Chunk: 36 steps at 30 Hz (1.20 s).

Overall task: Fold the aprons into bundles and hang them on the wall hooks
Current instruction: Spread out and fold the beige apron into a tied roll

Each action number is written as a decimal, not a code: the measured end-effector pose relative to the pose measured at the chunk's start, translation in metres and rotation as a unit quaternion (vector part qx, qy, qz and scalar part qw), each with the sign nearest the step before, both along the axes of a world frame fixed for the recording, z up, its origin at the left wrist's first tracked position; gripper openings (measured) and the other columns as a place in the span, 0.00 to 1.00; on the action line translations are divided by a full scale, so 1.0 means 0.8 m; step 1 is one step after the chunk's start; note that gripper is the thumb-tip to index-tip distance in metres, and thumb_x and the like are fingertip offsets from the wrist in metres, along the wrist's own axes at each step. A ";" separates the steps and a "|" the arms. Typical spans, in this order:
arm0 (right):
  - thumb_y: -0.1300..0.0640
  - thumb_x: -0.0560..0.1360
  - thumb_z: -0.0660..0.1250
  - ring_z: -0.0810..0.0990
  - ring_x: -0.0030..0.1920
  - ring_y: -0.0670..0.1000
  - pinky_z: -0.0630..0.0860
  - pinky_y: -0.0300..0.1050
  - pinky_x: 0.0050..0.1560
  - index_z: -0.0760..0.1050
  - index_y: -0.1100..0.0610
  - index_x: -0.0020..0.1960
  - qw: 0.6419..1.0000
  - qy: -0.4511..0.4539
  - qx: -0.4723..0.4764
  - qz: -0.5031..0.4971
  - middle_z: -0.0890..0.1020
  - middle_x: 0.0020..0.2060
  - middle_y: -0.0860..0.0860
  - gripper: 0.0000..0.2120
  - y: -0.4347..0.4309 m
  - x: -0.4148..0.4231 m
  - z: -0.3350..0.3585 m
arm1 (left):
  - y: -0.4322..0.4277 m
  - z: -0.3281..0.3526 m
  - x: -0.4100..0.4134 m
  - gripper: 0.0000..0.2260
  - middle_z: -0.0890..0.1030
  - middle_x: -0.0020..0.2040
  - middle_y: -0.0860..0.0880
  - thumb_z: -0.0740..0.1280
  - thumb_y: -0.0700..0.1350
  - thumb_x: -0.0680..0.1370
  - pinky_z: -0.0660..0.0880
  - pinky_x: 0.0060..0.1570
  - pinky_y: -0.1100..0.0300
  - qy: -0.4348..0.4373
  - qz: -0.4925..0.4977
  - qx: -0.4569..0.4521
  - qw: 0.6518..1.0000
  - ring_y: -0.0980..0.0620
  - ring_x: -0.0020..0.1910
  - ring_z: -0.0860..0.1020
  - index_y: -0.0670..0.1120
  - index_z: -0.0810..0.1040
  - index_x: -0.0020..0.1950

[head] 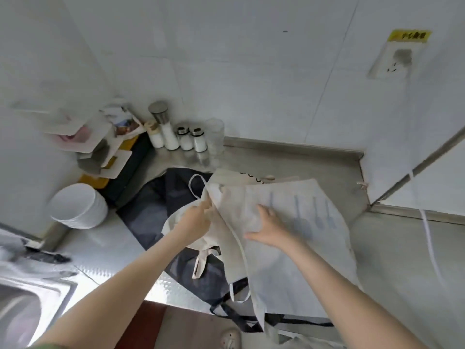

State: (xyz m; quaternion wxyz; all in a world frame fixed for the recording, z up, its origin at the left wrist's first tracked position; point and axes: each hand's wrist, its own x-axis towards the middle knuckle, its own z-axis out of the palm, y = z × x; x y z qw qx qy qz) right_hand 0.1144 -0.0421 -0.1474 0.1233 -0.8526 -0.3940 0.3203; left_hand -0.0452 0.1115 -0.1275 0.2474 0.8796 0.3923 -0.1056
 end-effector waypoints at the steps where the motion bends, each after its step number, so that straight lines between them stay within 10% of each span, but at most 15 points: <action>1: 0.39 0.67 0.72 0.55 0.75 0.56 0.58 0.53 0.72 0.50 0.50 0.77 0.999 -0.038 -0.024 0.017 0.58 0.74 0.53 0.47 0.002 -0.011 -0.011 | 0.008 -0.014 -0.007 0.21 0.72 0.66 0.44 0.60 0.39 0.78 0.72 0.58 0.53 0.015 -0.035 0.003 0.999 0.43 0.61 0.73 0.45 0.66 0.71; 6: 0.55 0.76 0.60 0.70 0.65 0.54 0.68 0.51 0.61 0.67 0.48 0.68 0.970 -0.241 0.004 0.017 0.73 0.63 0.48 0.20 -0.004 -0.025 -0.042 | 0.008 -0.031 -0.006 0.27 0.66 0.65 0.45 0.60 0.37 0.78 0.69 0.53 0.61 -0.056 -0.075 0.026 0.995 0.46 0.61 0.71 0.50 0.60 0.76; 9: 0.66 0.66 0.57 0.82 0.39 0.56 0.76 0.46 0.37 0.78 0.56 0.41 0.946 -0.297 0.133 -0.001 0.81 0.36 0.51 0.13 -0.010 -0.013 -0.040 | 0.001 -0.034 0.009 0.31 0.66 0.64 0.41 0.66 0.41 0.76 0.66 0.51 0.60 -0.102 -0.023 0.017 0.994 0.42 0.61 0.70 0.43 0.55 0.77; 12: 0.68 0.73 0.63 0.79 0.50 0.59 0.72 0.49 0.49 0.78 0.59 0.48 0.973 -0.187 0.132 -0.020 0.81 0.45 0.55 0.08 -0.012 -0.006 -0.026 | 0.006 -0.042 0.027 0.32 0.70 0.62 0.41 0.72 0.47 0.73 0.72 0.55 0.52 -0.099 0.129 -0.145 0.976 0.40 0.59 0.73 0.37 0.62 0.70; 17: 0.53 0.75 0.70 0.59 0.74 0.53 0.57 0.45 0.71 0.51 0.52 0.78 0.991 0.047 0.109 -0.058 0.61 0.74 0.52 0.39 -0.028 -0.029 0.005 | -0.017 -0.029 0.045 0.07 0.74 0.33 0.48 0.64 0.39 0.77 0.78 0.45 0.52 -0.079 0.150 -0.213 0.962 0.46 0.40 0.75 0.42 0.73 0.39; 21: 0.56 0.72 0.70 0.36 0.77 0.49 0.39 0.50 0.75 0.29 0.44 0.74 0.968 -0.171 0.129 0.134 0.41 0.78 0.45 0.52 -0.031 -0.043 0.050 | -0.048 0.026 0.058 0.10 0.79 0.51 0.48 0.62 0.40 0.80 0.73 0.52 0.60 -0.189 -0.045 -0.231 0.953 0.50 0.52 0.76 0.41 0.76 0.60; 25: 0.69 0.64 0.65 0.65 0.70 0.57 0.48 0.45 0.70 0.65 0.56 0.72 0.922 -0.285 0.241 0.109 0.73 0.66 0.53 0.36 -0.033 -0.035 0.101 | -0.085 0.096 0.059 0.10 0.79 0.52 0.48 0.64 0.38 0.78 0.76 0.54 0.61 -0.268 -0.102 -0.330 0.899 0.53 0.53 0.76 0.39 0.75 0.59; 28: 0.67 0.71 0.62 0.71 0.62 0.55 0.57 0.43 0.60 0.73 0.56 0.62 0.922 -0.303 0.231 0.069 0.78 0.57 0.52 0.20 -0.063 -0.020 0.158 | -0.125 0.136 0.048 0.14 0.79 0.57 0.47 0.66 0.47 0.78 0.74 0.61 0.57 -0.286 -0.119 -0.343 0.887 0.57 0.58 0.77 0.43 0.75 0.62; 33: 0.63 0.75 0.65 0.75 0.55 0.58 0.65 0.47 0.51 0.80 0.59 0.51 0.914 -0.241 0.321 -0.059 0.81 0.49 0.55 0.07 -0.130 -0.005 0.200 | -0.176 0.162 0.021 0.35 0.78 0.53 0.56 0.68 0.38 0.76 0.69 0.40 0.71 -0.212 -0.169 -0.126 0.954 0.62 0.43 0.78 0.57 0.55 0.77; 36: 0.62 0.78 0.63 0.75 0.54 0.56 0.65 0.43 0.49 0.79 0.61 0.51 0.911 -0.151 0.353 -0.148 0.80 0.50 0.56 0.07 -0.172 0.000 0.224 | -0.187 0.168 0.006 0.18 0.80 0.48 0.43 0.64 0.41 0.78 0.69 0.40 0.58 -0.171 -0.064 0.018 0.983 0.44 0.48 0.78 0.45 0.68 0.67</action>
